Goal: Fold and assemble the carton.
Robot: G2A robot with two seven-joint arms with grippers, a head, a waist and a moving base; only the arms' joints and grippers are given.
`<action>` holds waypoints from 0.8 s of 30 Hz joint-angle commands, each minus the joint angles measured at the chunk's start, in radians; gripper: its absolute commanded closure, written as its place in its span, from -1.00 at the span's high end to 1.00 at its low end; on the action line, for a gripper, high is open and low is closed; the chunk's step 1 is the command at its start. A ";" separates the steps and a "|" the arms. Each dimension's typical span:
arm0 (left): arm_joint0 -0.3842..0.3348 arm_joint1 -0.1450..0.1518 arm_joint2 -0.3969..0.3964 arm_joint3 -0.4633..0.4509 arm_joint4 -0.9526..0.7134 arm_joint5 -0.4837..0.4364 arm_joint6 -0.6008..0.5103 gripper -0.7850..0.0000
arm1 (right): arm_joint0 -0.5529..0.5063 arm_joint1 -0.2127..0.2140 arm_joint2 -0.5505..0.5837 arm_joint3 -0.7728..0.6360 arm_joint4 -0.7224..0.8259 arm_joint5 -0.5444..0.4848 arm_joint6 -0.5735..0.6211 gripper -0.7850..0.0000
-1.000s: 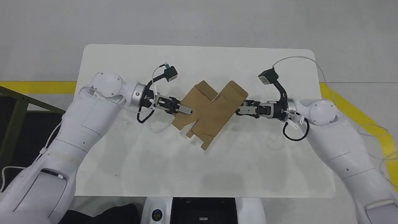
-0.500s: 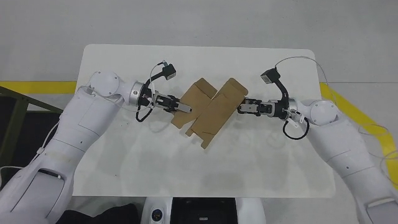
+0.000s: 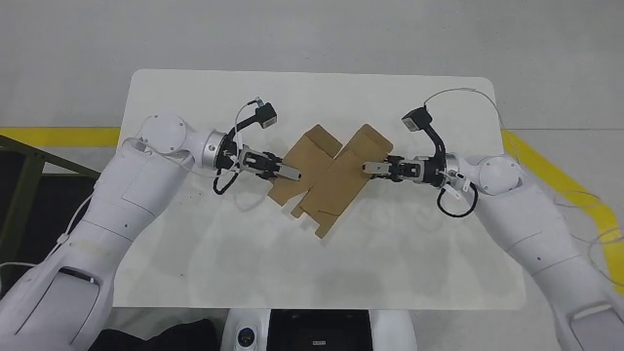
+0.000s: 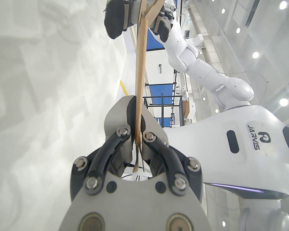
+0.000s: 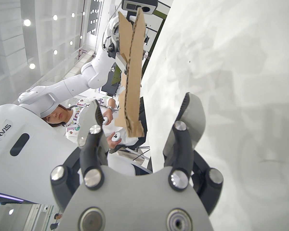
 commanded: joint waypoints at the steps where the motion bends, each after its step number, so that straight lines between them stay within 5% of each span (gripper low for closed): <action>1: 0.003 0.002 0.001 -0.002 0.006 0.001 -0.001 -1.00 | 0.002 -0.001 -0.008 -0.005 0.007 0.002 0.002 -0.04; 5: 0.005 0.004 0.005 -0.007 0.014 0.000 0.000 -1.00 | 0.008 -0.001 -0.021 -0.005 0.015 0.000 0.000 -0.15; 16: 0.002 0.007 0.017 -0.020 0.022 -0.005 0.005 -1.00 | 0.023 0.001 -0.047 -0.003 0.029 -0.002 -0.002 -1.00; 17: 0.000 0.007 0.017 -0.019 0.022 -0.008 0.008 -0.87 | 0.023 0.002 -0.048 -0.002 0.033 -0.004 -0.004 -1.00; 20: -0.005 0.007 0.014 -0.010 0.013 -0.018 0.018 1.00 | 0.024 0.003 -0.049 -0.001 0.040 -0.015 -0.016 -1.00; 24: -0.006 0.006 0.000 0.014 -0.031 -0.034 0.034 1.00 | 0.026 0.005 -0.038 0.014 0.045 -0.043 -0.043 -1.00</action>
